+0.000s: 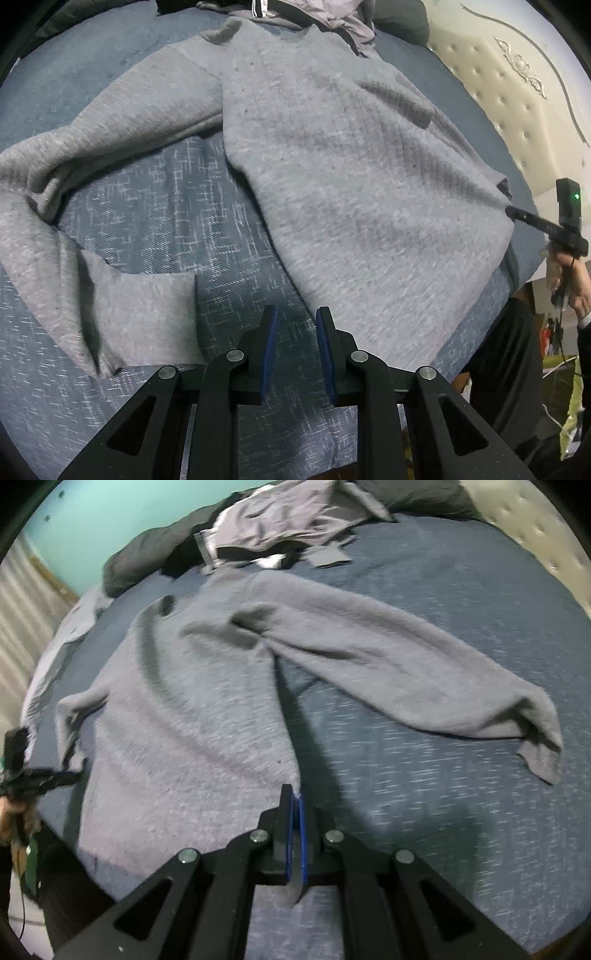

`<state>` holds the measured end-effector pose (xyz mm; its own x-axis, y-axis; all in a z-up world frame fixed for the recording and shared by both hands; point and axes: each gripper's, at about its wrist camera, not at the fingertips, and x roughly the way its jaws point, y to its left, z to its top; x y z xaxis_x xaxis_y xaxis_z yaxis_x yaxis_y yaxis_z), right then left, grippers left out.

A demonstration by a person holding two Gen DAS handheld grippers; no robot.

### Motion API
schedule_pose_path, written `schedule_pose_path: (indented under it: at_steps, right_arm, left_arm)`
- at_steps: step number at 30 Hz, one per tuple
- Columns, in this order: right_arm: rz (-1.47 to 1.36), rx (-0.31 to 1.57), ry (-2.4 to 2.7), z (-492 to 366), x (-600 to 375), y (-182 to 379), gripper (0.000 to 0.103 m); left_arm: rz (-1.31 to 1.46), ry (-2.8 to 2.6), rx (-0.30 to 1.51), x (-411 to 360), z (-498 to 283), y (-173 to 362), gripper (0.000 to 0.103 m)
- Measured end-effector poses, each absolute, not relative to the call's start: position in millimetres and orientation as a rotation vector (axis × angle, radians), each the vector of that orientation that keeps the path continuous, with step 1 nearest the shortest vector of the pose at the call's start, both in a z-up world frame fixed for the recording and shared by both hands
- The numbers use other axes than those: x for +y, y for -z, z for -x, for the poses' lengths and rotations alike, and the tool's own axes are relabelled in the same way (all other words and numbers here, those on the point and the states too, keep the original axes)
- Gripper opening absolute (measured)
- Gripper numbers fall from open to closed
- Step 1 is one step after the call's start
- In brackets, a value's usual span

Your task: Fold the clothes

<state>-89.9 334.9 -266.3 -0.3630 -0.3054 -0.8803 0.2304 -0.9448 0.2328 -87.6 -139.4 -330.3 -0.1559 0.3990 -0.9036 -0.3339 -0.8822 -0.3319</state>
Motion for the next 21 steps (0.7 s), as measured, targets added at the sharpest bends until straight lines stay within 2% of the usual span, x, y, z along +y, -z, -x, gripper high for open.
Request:
schedule_pose_path:
  at_steps: [12, 21]
  right_arm:
    - [-1.543, -0.079, 2.397, 88.6, 343.2, 269.9, 0.002]
    - [-1.531, -0.090, 2.373, 82.8, 340.2, 265.7, 0.002]
  left_arm:
    - [1.685, -2.014, -0.104, -125.7, 83.3, 353.3, 0.023]
    - [1.656, -1.967, -0.256, -105.7, 84.0, 359.0, 0.023]
